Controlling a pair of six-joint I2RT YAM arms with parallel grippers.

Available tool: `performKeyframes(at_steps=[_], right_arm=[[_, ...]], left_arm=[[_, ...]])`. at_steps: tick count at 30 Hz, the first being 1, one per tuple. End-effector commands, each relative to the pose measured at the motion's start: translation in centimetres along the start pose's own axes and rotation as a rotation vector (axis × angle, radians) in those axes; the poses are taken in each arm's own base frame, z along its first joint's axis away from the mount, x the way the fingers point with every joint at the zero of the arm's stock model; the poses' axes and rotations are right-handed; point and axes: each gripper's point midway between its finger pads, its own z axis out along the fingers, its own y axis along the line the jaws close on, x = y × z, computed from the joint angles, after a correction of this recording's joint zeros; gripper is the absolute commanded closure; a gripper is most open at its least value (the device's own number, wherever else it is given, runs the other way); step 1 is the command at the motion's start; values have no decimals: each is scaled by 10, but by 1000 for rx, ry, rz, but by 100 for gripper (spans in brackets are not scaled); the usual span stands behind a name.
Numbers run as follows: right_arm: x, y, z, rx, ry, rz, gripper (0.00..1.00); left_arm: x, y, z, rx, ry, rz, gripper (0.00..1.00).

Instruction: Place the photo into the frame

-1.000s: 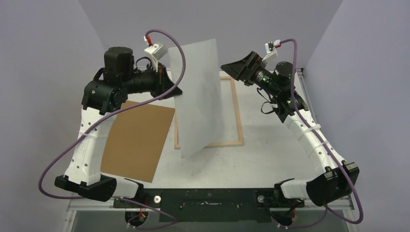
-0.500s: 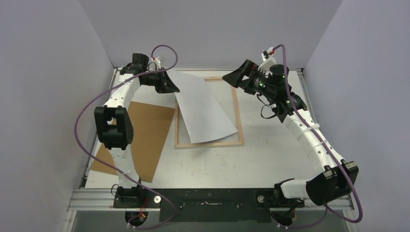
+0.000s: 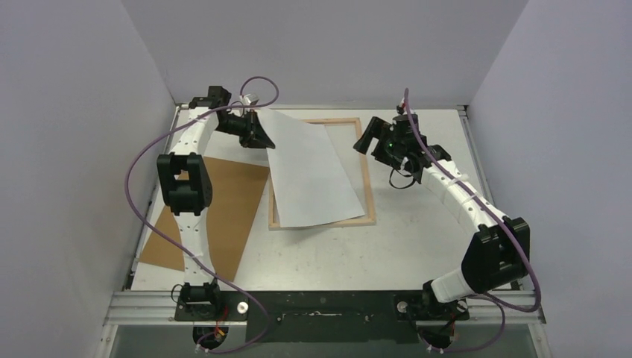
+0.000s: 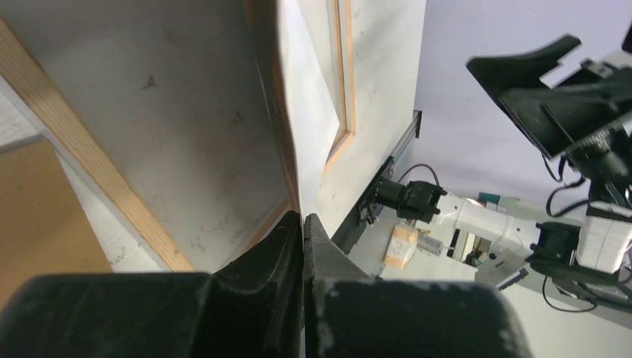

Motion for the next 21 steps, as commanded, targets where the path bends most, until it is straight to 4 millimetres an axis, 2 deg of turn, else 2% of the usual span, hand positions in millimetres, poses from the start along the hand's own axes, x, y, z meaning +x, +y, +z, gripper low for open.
performKeyframes(at_steps=[1,5,8,9,11,13,18,21], right_arm=[[2,-6,19,15,9,-67,5],[9,2,40,-40,79,-66,6],[17,-5,49,-22,101,-58,7],[19,-8,50,-18,102,-50,7],[23,-9,51,-21,102,-41,7],[25,-12,49,-19,98,-35,7],[33,-21,51,1,107,-29,8],[35,-21,54,-5,104,-23,8]], left_arm=[[20,-37,-21,74,1,93,100],[19,-23,-15,29,23,33,100],[9,-9,-9,-7,30,10,99],[5,-5,-6,-18,32,-1,97],[-2,-2,-4,-27,33,-13,86],[-11,-2,-2,-28,16,-15,83],[-26,1,6,-20,-6,-41,83],[-33,6,10,-27,-23,-53,88]])
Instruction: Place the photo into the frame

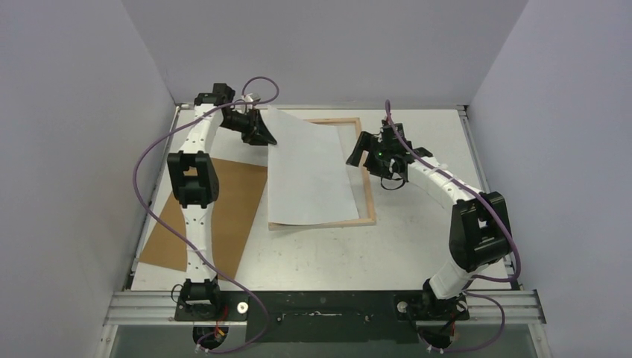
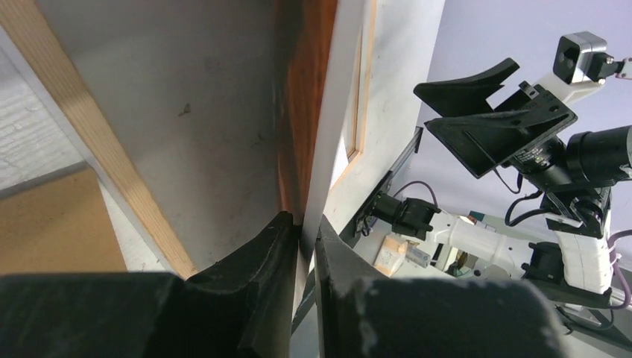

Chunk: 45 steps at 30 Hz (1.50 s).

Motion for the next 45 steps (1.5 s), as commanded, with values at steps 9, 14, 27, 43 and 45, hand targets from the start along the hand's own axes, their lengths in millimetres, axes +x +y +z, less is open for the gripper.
performKeyframes(at_steps=[9,14,27,43,45], right_arm=[[-20,-8,-4,55,-101,33,10],[-16,-35,0,184,-104,88,13],[-6,-65,7,311,-60,135,23],[3,-81,5,361,-50,144,24],[3,-82,5,362,-48,145,24]], left_arm=[[-34,-16,15,51,-77,16,100],[-30,-5,22,33,-49,18,100],[-38,2,44,9,-61,16,99],[-46,5,55,-7,-113,-42,64],[-45,6,55,-14,-115,-50,63]])
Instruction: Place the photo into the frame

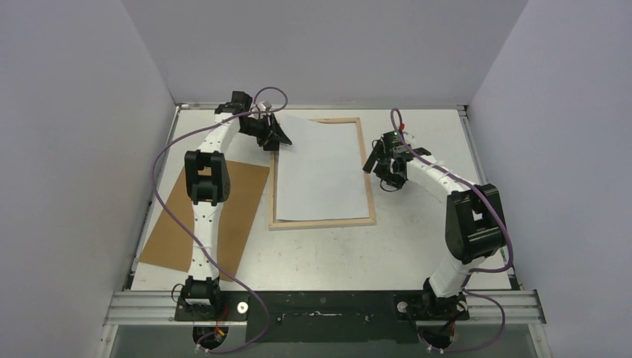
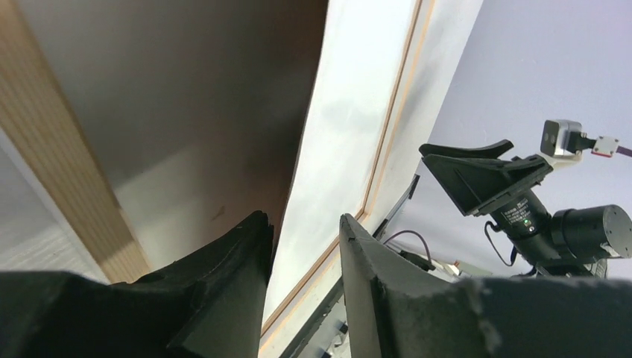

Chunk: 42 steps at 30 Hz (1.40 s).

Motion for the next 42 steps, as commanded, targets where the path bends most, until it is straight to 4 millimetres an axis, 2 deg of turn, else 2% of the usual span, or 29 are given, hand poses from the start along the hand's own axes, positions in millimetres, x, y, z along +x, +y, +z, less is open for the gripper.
performKeyframes(at_steps=[1,7,10,13,18,24,27,30,34,38,42], right_arm=[[-8,-5,-5,10,-38,17,24],[-6,-9,-3,16,-31,19,24],[-6,-9,-4,14,-32,20,24],[-6,-10,-5,12,-35,22,24],[-7,-14,-6,14,-41,28,24],[-11,-14,-9,8,-54,9,24],[-16,-6,-13,-38,-65,-3,25],[-19,12,-18,-124,-61,-22,26],[-18,24,-19,-179,-43,-27,31],[-17,25,-15,-183,-33,-28,32],[-25,20,-13,-134,-48,-44,32]], left_arm=[[-9,-25,-17,10,-71,59,63],[-13,-33,-29,-13,-112,76,58],[-16,-41,-36,5,-128,95,51],[-16,-40,-38,8,-127,88,47],[-16,-27,-42,-76,-147,85,43],[-25,-7,-67,-244,-241,91,40],[-28,-4,-81,-280,-279,94,39],[-30,-3,-96,-302,-313,93,39],[-28,1,-105,-320,-340,86,39],[-22,9,-108,-350,-346,82,39],[-17,20,-121,-416,-366,81,38]])
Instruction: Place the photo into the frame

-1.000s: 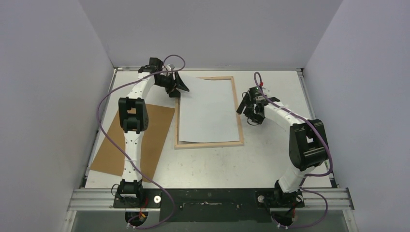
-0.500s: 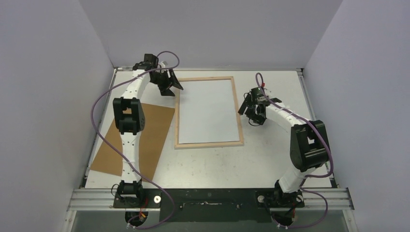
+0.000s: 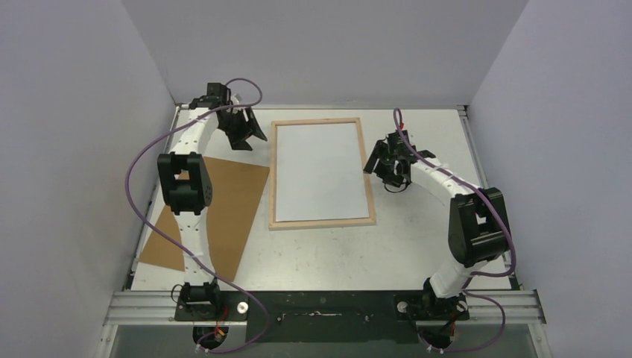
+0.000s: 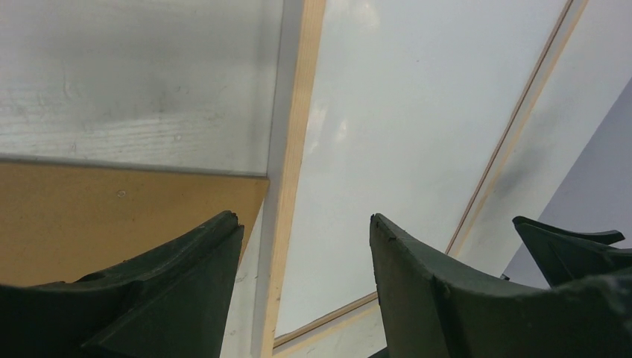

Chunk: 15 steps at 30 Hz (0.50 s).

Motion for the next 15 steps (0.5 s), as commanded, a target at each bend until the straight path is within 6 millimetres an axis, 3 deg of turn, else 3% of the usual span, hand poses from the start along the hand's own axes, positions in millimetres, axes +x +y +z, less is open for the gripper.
performKeyframes(at_steps=[1,5,8,10,15], right_arm=[[-29,9,-7,0,-70,-27,32],[-22,6,6,26,7,-65,32],[-16,16,14,-20,58,-90,44],[-15,18,16,-31,69,-87,50],[-20,14,14,-6,38,-72,50]], left_arm=[[-12,1,-34,-50,-97,54,38],[-1,12,-54,-119,-92,71,38],[7,20,-63,-164,-100,80,38],[5,45,-72,-198,-119,10,38],[4,91,-103,-247,-178,-133,38]])
